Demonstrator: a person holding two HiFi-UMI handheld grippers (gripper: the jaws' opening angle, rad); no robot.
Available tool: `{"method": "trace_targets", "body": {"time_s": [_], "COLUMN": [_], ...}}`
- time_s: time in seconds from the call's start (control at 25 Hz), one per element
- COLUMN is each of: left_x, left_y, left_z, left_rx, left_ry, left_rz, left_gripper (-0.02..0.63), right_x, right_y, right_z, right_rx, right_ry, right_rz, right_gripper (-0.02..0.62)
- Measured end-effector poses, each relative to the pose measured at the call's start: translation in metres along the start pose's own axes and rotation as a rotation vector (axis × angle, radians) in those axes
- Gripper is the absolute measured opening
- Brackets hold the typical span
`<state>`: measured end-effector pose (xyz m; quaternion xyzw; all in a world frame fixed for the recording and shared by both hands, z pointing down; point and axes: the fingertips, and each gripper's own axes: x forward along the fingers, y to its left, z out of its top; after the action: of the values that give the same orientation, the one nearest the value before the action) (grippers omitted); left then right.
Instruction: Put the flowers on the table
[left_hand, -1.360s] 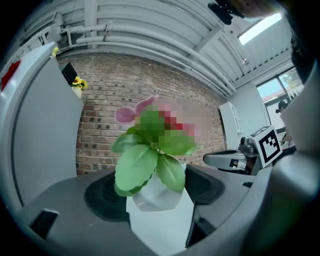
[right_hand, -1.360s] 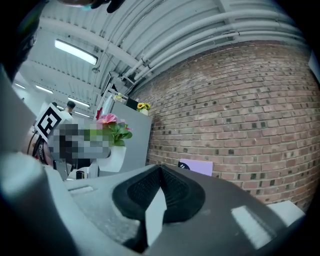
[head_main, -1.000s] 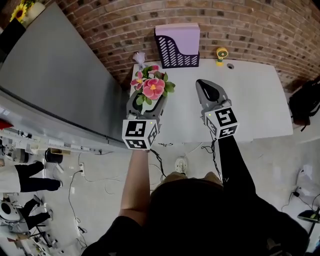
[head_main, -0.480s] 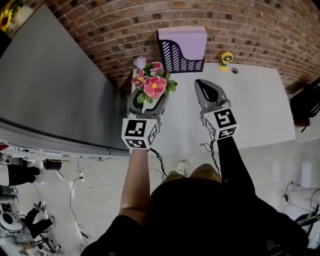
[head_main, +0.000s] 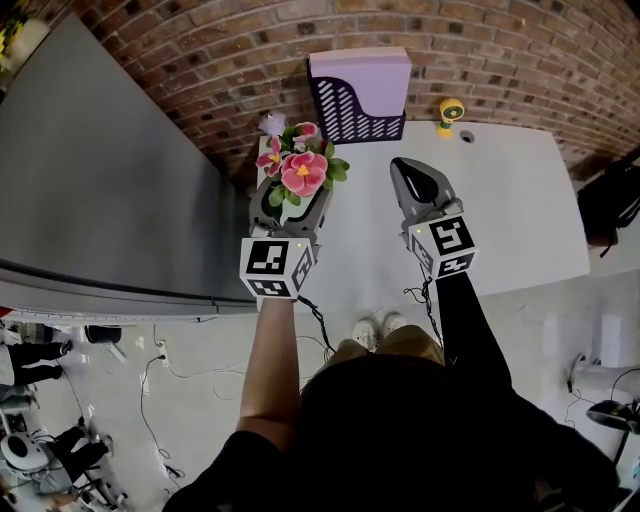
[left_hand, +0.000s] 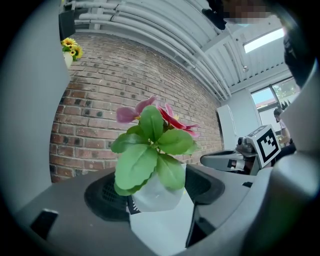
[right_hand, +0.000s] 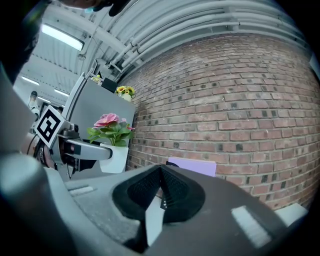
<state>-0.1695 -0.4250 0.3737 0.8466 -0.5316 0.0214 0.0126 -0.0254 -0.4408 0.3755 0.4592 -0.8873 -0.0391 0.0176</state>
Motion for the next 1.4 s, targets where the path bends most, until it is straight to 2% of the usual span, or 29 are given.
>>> {"method": "trace_targets", "body": {"time_s": [0.4, 0.64, 0.92, 1.4], "left_x": [0.003, 0.003, 0.003, -0.001], "left_y": [0.003, -0.001, -0.002, -0.005], "left_z": [-0.05, -0.086, -0.15, -0.225], "left_rx": [-0.079, -0.088, -0.179, -0.205], "left_ry": [0.047, 0.087, 0.184, 0.324], "left_rz": [0.035, 0.038, 0.039, 0.049], "left_gripper": [0.334, 0.334, 0.334, 0.334], "right_x": [-0.002, -0.003, -0.007, -0.016], "right_y": [-0.001, 0.002, 0.003, 0.0], "right_z": [-0.011, -0.015, -0.026, -0.041], "right_rx": [-0.017, -0.024, -0.03, -0.03], "right_ry": [0.047, 0.064, 0.093, 0.131], "right_rz": [0.008, 0.021, 0.028, 0.027], "right_gripper": [0.0, 0.0, 0.0, 0.0]}}
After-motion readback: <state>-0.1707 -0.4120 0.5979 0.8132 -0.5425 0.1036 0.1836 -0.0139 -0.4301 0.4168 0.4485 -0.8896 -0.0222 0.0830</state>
